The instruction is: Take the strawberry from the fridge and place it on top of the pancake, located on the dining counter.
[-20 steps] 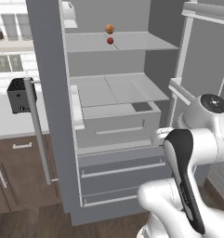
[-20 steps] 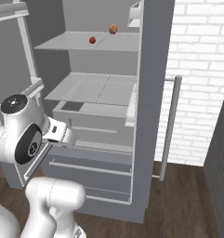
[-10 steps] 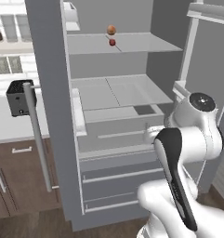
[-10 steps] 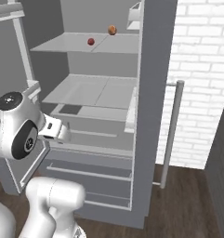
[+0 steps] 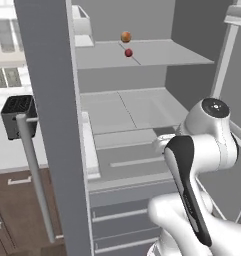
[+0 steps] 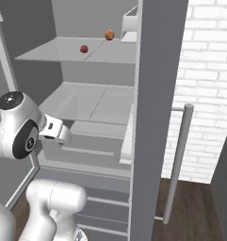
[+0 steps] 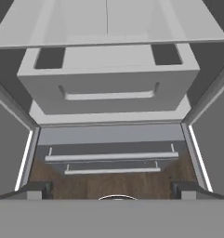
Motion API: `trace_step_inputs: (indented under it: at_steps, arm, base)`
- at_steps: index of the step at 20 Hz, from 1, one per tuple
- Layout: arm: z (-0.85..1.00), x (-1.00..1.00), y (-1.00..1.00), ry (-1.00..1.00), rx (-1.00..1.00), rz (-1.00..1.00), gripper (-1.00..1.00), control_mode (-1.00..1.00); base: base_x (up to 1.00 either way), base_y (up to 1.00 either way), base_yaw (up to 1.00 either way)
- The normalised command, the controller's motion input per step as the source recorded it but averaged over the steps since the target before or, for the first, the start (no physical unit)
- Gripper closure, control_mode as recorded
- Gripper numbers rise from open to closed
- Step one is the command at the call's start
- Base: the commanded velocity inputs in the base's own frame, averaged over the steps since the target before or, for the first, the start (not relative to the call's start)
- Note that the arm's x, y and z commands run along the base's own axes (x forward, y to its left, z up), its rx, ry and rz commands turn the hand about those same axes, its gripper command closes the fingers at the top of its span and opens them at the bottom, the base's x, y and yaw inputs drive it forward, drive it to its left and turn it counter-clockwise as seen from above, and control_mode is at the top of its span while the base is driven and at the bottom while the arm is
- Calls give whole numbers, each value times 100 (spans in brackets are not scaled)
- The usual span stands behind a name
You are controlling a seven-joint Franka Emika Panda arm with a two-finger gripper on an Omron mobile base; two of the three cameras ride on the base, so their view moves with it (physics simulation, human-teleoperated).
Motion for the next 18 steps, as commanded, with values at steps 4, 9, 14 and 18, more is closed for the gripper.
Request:
trace_step_inputs:
  at_steps: [4, 9, 14, 18]
  arm:
    - [0, 0, 0, 0, 0, 0, -100, 100]
    - [0, 0, 0, 0, 0, 0, -100, 100]
    - [0, 0, 0, 0, 0, 0, -100, 100]
    - [0, 0, 0, 0, 0, 0, -100, 100]
  base:
    - [60, 22, 0]
    - [55, 24, 0]
    - [41, 25, 0]
    - [34, 0, 1]
